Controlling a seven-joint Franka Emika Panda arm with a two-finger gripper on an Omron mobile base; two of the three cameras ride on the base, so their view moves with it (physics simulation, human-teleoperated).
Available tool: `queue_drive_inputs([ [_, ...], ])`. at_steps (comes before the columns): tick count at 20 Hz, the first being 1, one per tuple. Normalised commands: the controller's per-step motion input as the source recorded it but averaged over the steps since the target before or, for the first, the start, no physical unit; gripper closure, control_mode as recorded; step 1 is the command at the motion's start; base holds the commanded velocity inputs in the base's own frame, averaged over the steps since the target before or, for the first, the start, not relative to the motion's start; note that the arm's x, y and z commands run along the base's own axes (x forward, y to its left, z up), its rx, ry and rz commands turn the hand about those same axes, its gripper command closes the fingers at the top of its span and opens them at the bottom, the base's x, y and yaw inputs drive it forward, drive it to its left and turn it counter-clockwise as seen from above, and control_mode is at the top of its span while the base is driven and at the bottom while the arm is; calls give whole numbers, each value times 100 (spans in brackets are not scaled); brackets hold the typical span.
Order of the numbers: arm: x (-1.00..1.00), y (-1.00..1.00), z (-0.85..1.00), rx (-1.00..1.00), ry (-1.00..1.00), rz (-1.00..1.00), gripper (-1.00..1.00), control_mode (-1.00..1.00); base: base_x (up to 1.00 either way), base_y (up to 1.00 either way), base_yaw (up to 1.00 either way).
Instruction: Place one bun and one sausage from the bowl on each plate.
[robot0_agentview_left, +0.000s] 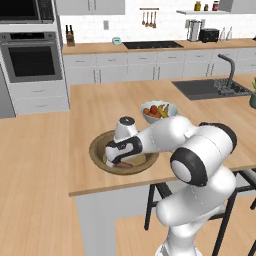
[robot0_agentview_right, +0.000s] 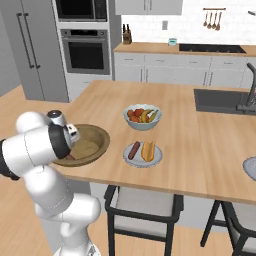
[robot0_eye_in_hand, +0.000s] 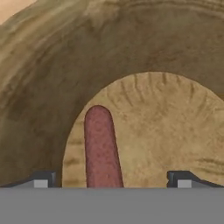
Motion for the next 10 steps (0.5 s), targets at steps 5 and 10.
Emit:
queue_drive_inputs([
  [5, -3, -24, -3, 10, 0, 0, -100, -100, 0, 0, 0],
  [10, -5, -1, -28, 4, 1, 0, -100, -100, 0, 0, 0],
])
